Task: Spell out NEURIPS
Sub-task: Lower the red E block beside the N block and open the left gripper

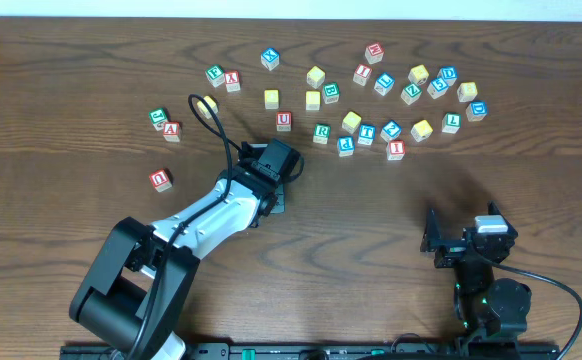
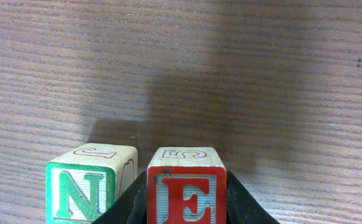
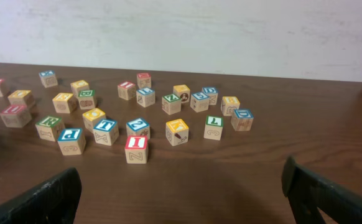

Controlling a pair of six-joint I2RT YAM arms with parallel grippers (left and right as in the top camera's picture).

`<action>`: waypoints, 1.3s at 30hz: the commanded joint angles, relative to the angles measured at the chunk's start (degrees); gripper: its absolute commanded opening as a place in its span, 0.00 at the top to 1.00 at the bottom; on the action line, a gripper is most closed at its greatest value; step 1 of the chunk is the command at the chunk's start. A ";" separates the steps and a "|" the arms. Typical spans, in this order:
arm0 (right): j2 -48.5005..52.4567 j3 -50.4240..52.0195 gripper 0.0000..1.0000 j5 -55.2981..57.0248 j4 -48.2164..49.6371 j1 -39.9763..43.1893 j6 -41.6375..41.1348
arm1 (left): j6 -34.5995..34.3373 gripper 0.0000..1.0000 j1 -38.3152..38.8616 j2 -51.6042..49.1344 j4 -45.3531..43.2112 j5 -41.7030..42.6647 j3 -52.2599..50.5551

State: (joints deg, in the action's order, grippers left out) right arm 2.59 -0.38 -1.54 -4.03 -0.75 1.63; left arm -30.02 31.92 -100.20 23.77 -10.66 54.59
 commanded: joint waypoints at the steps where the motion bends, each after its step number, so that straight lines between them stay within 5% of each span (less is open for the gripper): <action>1: -0.17 0.04 0.01 -0.13 -0.26 0.35 -0.96 | 0.17 0.85 -0.26 -0.96 0.11 0.11 -0.96; 3: -0.17 0.04 0.01 -0.13 -0.26 0.35 -0.96 | 0.17 0.78 -0.26 -0.96 0.11 0.11 -0.96; 31: -0.17 0.07 0.01 -0.13 -0.26 0.35 -0.96 | 0.17 0.78 -0.26 -0.96 1.18 0.09 -0.96; 39: -0.17 0.07 0.01 -0.13 -0.26 0.35 -0.96 | 0.17 0.69 -0.26 -0.96 1.18 0.09 -0.96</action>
State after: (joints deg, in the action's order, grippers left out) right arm 2.59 -0.38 -1.54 -4.03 -0.75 1.63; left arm -29.98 31.92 -100.20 24.25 -10.63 54.59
